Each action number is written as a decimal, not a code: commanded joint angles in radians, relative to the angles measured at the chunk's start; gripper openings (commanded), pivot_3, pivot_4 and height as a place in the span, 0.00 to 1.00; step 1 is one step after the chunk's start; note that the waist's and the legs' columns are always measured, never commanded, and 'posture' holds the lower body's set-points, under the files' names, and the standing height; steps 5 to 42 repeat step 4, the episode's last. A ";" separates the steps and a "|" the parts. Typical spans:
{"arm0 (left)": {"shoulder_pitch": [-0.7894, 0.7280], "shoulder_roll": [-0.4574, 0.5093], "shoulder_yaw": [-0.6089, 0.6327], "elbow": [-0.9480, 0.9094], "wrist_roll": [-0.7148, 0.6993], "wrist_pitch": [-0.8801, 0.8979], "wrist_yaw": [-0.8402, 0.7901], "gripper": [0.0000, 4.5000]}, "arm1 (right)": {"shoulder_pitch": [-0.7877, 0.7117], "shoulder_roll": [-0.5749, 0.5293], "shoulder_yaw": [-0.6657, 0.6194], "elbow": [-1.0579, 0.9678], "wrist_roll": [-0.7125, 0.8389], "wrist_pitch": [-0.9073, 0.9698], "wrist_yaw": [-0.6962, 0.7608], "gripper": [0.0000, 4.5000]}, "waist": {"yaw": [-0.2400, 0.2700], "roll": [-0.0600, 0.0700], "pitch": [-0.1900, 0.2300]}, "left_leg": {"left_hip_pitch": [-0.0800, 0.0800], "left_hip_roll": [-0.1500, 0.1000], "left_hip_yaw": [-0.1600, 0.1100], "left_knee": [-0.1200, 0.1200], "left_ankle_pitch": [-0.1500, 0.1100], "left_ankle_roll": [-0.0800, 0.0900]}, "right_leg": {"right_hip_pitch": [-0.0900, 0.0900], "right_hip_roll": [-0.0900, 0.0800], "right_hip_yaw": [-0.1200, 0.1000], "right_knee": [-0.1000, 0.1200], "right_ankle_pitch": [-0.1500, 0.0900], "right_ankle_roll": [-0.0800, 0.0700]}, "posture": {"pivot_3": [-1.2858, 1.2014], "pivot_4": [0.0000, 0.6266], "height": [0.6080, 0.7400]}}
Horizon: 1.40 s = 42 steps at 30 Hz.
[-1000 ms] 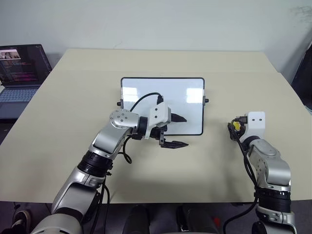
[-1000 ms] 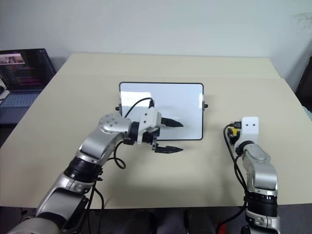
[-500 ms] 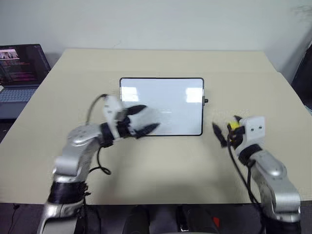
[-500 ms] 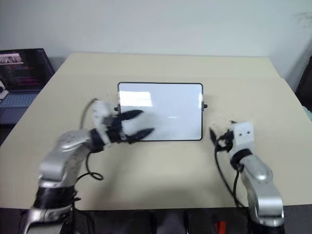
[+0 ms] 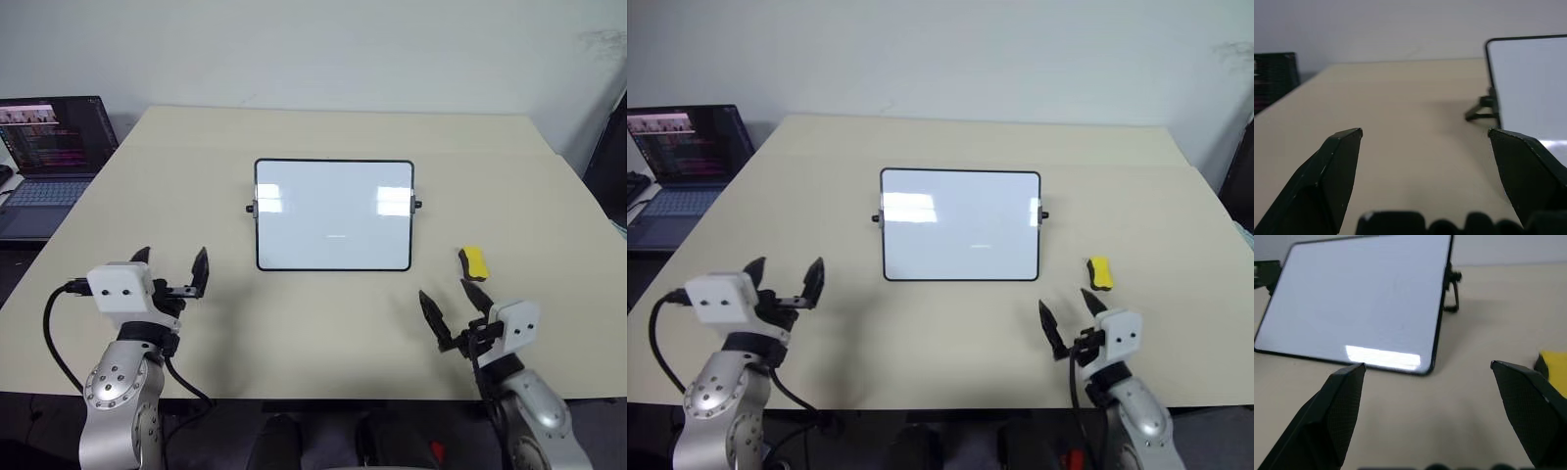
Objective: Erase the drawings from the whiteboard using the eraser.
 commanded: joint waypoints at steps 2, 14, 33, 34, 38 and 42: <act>0.075 -0.056 -0.024 -0.006 0.065 -0.046 0.074 1.00 | -0.038 -0.024 -0.028 0.010 0.033 0.004 0.014 0.99 | 0.000 0.000 -0.001 | -0.002 -0.001 0.000 -0.002 -0.002 -0.002 | 0.000 0.000 0.000 -0.003 0.002 0.004 | 0.52 0.24 1.00; 0.076 -0.065 -0.041 0.020 0.077 -0.045 0.085 1.00 | -0.063 -0.031 -0.033 0.013 0.035 0.021 0.006 0.99 | 0.000 -0.001 -0.001 | -0.006 0.000 0.000 -0.003 -0.002 -0.003 | -0.003 0.001 0.001 -0.006 0.002 0.004 | 0.52 0.24 1.00; 0.076 -0.065 -0.041 0.020 0.077 -0.045 0.085 1.00 | -0.063 -0.031 -0.033 0.013 0.035 0.021 0.006 0.99 | 0.000 -0.001 -0.001 | -0.006 0.000 0.000 -0.003 -0.002 -0.003 | -0.003 0.001 0.001 -0.006 0.002 0.004 | 0.52 0.24 1.00; 0.076 -0.065 -0.041 0.020 0.077 -0.045 0.085 1.00 | -0.063 -0.031 -0.033 0.013 0.035 0.021 0.006 0.99 | 0.000 -0.001 -0.001 | -0.006 0.000 0.000 -0.003 -0.002 -0.003 | -0.003 0.001 0.001 -0.006 0.002 0.004 | 0.52 0.24 1.00; 0.076 -0.065 -0.041 0.020 0.077 -0.045 0.085 1.00 | -0.063 -0.031 -0.033 0.013 0.035 0.021 0.006 0.99 | 0.000 -0.001 -0.001 | -0.006 0.000 0.000 -0.003 -0.002 -0.003 | -0.003 0.001 0.001 -0.006 0.002 0.004 | 0.52 0.24 1.00; 0.076 -0.065 -0.041 0.020 0.077 -0.045 0.085 1.00 | -0.063 -0.031 -0.033 0.013 0.035 0.021 0.006 0.99 | 0.000 -0.001 -0.001 | -0.006 0.000 0.000 -0.003 -0.002 -0.003 | -0.003 0.001 0.001 -0.006 0.002 0.004 | 0.52 0.24 1.00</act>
